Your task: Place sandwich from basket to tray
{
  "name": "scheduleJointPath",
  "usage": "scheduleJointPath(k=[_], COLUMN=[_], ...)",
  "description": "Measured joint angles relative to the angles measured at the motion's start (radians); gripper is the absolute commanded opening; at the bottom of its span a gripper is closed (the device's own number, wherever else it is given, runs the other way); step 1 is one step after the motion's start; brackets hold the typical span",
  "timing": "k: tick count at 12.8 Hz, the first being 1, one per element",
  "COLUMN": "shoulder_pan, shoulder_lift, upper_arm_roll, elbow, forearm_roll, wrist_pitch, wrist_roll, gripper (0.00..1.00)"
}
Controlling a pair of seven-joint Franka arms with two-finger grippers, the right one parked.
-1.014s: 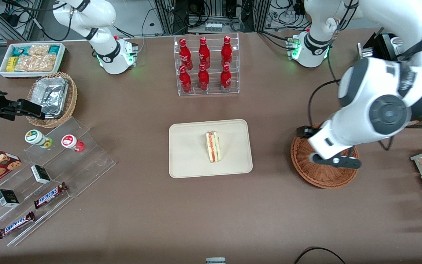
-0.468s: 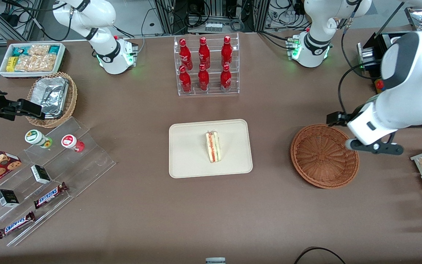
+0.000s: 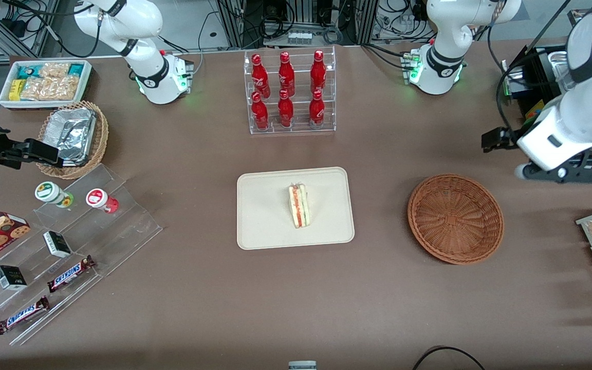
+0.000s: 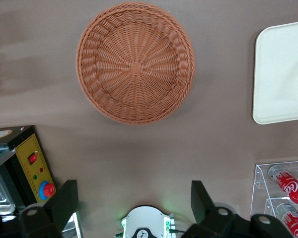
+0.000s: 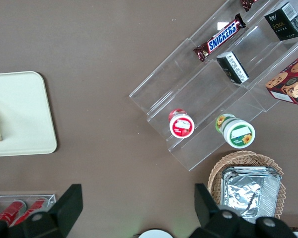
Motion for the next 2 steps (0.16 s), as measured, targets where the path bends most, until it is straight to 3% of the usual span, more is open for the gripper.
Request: scheduleJointPath(k=[2], shoulder_pan=[0.017], shoulder_lift=[-0.029], upper_arm_roll=[-0.007], elbow=[-0.011], forearm_roll=[0.000], wrist_pitch=[-0.025], wrist_roll=[0.001], gripper=[1.00])
